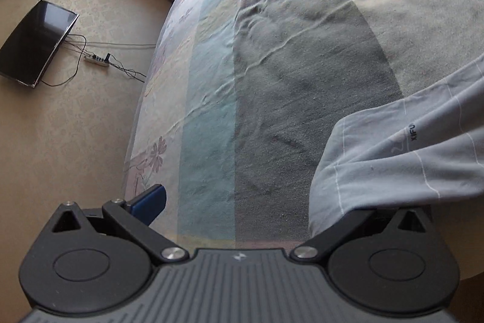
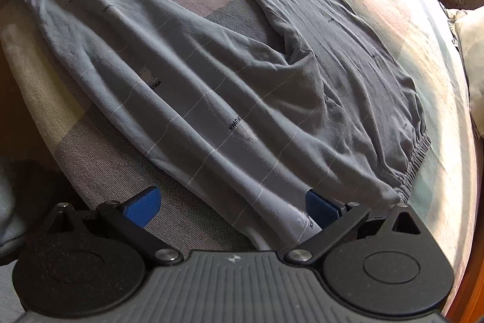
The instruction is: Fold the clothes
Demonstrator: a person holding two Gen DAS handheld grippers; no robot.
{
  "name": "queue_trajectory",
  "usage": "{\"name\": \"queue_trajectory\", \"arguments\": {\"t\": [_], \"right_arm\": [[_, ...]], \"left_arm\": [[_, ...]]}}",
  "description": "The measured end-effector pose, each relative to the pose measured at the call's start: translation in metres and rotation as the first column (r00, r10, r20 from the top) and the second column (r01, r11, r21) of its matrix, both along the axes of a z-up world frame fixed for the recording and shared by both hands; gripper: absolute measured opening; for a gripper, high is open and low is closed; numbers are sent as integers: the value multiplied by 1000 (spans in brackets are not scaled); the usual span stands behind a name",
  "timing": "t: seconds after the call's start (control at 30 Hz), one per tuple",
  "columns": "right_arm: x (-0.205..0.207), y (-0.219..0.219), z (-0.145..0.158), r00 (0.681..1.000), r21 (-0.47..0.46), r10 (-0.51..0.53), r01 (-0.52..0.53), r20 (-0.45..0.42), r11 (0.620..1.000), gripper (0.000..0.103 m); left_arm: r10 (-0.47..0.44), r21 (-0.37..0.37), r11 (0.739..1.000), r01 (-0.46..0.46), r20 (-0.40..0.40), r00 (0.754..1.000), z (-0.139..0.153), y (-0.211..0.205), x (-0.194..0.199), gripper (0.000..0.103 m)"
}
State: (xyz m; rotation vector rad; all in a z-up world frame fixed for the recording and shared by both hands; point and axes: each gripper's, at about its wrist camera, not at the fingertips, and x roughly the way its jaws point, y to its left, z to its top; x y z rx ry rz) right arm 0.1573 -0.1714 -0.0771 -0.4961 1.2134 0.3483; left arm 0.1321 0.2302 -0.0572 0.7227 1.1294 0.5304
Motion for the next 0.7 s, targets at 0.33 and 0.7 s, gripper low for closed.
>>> {"name": "queue_trajectory", "arguments": {"t": [0.33, 0.7], "right_arm": [[-2, -81, 0, 882, 122, -454, 468, -124, 875, 103], [-3, -114, 1, 799, 185, -593, 601, -101, 778, 103]], "left_arm": [[-96, -28, 995, 92, -239, 966, -4, -11, 4, 103], [-37, 52, 998, 45, -148, 988, 16, -4, 35, 103]]}}
